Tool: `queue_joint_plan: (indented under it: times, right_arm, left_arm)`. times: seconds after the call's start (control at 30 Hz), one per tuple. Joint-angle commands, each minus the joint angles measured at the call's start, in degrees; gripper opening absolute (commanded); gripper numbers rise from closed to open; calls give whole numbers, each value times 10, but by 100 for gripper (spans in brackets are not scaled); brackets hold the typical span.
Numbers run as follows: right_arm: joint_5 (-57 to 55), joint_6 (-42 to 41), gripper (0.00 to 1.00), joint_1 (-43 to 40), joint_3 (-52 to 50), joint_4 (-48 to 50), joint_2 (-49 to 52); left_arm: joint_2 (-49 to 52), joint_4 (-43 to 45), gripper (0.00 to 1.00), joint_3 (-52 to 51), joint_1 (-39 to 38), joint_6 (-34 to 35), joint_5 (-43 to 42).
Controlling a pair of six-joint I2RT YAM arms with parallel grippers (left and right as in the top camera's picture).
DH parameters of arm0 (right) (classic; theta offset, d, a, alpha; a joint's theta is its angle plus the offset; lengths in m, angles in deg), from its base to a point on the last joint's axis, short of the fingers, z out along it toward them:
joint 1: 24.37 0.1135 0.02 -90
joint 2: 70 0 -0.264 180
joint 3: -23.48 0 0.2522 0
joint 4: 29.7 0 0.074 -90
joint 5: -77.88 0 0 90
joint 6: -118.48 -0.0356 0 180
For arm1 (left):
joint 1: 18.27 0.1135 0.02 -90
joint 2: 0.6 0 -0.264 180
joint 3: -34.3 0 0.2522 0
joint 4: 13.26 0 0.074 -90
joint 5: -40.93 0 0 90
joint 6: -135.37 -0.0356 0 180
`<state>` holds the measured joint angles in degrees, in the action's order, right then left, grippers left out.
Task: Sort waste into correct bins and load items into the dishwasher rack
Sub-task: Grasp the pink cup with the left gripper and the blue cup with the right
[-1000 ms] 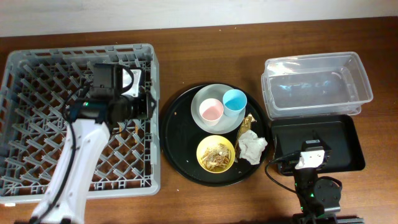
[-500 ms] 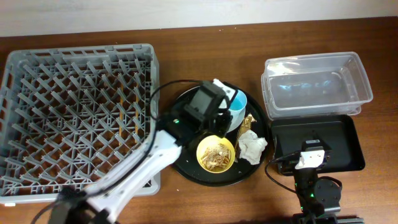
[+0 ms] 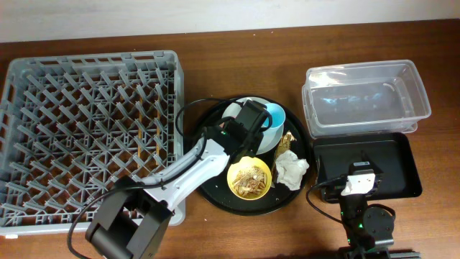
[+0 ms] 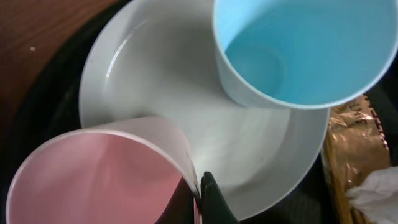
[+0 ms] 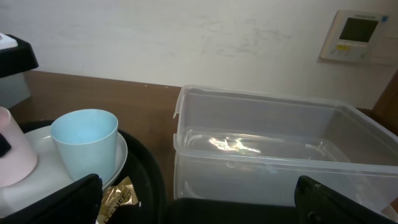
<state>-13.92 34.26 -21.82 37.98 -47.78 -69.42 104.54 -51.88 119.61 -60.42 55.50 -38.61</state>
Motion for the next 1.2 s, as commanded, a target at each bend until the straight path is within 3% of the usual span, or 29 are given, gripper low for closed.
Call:
queue_joint_plan:
  times: [0.0, 0.07, 0.13, 0.2, 0.23, 0.33, 0.4, 0.47, 0.57, 0.63, 0.67, 0.7, 0.8, 0.97, 1.03, 1.1, 1.17]
  right_arm:
    - [0, -5, 99, -3, -4, -2, -4]
    - [0, -5, 99, -3, -4, -2, -4]
    - [-42, 34, 99, -3, -4, 60, -4]
    - [-42, 34, 99, -3, -4, 25, -4]
    - [-38, 33, 99, -3, -4, 33, -4]
    - [129, -47, 99, -3, 2, 80, -4]
    - [251, -150, 99, -3, 110, 11, 25]
    - [355, -155, 99, -3, 276, -81, 145]
    - [573, -155, 99, -3, 546, -271, 419]
    - [752, -179, 99, -3, 655, -270, 567]
    - [867, -190, 99, -3, 666, -231, 629]
    - [900, -190, 99, -3, 666, -205, 672]
    - [906, -189, 99, 43, 666, -203, 753]
    - [784, -214, 100, 120, 666, -196, 754]
    - [781, -246, 89, 146, 666, -141, 754]
    - [734, -291, 84, 175, 666, -49, 754]
    - [692, -292, 82, 197, 666, -31, 754]
  left_arm:
    - [-122, -6, 1, 5, -1, 1, 29]
    - [-244, -28, 1, 5, -1, 37, 19]
    - [-388, -52, 1, 5, 50, 73, -160]
    - [-471, -72, 1, 5, 163, 114, -369]
    - [-488, -78, 0, 5, 215, 118, -450]
    - [-475, -73, 1, 5, 380, 143, -750]
    - [-424, -73, 1, 5, 433, 143, -863]
    - [-372, -73, 0, 5, 438, 143, -929]
    - [-316, -56, 0, 5, 438, 143, -998]
    - [-313, -36, 0, 5, 438, 143, -1006]
    - [-313, -28, 0, 5, 438, 143, -1006]
    - [-313, -28, 0, 5, 437, 143, -1006]
    - [-313, -16, 0, 5, 416, 143, -1006]
    - [-313, -9, 0, 5, 414, 143, -1006]
    - [-313, -9, 0, 5, 414, 143, -1006]
    - [-316, -9, 0, 5, 414, 143, -1006]
    - [-324, -9, 0, 5, 414, 143, -1007]
